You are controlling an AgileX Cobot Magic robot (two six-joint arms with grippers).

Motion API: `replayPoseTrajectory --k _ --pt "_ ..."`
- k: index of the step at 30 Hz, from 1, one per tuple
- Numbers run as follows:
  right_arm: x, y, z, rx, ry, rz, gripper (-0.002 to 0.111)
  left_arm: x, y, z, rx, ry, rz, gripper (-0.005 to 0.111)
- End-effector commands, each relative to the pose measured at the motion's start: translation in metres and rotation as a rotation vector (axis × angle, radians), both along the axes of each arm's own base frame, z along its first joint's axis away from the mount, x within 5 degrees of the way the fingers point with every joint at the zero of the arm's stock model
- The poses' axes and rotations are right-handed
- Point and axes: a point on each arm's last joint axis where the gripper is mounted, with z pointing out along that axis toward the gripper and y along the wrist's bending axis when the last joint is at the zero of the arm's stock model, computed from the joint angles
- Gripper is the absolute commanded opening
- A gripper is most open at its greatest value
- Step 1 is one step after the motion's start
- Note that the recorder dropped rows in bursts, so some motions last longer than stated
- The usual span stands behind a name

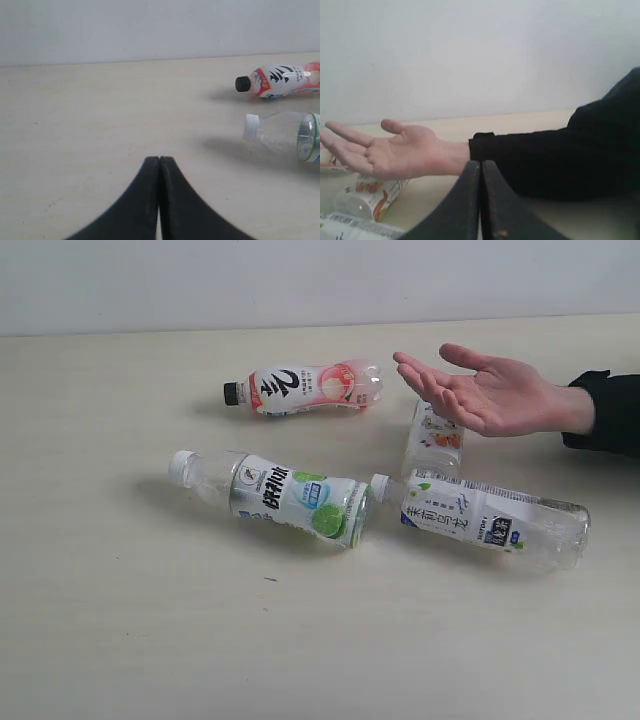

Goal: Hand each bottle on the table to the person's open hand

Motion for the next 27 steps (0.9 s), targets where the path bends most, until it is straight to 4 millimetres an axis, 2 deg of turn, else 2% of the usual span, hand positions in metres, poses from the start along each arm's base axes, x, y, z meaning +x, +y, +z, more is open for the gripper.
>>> replayPoseTrajectory --k 1,12,13,14,15,16,23,25,27 --pt "0.0 -0.001 0.01 -0.045 -0.123 -0.007 0.0 0.0 0.0 0.0 0.0 -0.008 0.002 0.002" --pt "0.0 -0.001 0.012 -0.044 -0.149 -0.007 0.0 0.0 0.0 0.0 0.0 -0.008 0.002 0.002" --pt "0.0 -0.001 0.013 -0.008 -0.161 -0.007 0.0 0.0 0.0 0.0 0.0 -0.008 0.002 0.002" --pt "0.0 -0.001 0.014 0.073 -0.175 -0.007 0.0 0.0 0.0 0.0 0.0 -0.008 0.002 0.002" --pt "0.0 -0.001 0.014 0.236 -0.183 -0.007 0.0 0.0 0.0 0.0 0.0 -0.008 0.002 0.002" --pt "-0.001 -0.001 0.016 0.277 -0.202 -0.007 0.0 0.0 0.0 0.0 0.0 -0.008 0.002 0.002" --pt "-0.008 -0.007 0.042 0.492 -0.528 -0.004 0.0 0.0 0.0 0.0 0.0 -0.008 0.002 0.002" --pt "-0.015 -0.01 0.055 0.59 -0.695 0.026 0.0 0.0 0.0 0.0 0.0 -0.008 0.002 0.002" --pt "-0.016 -0.01 0.083 0.589 -0.729 0.047 0.0 0.0 0.0 0.0 0.0 -0.008 0.002 0.002"
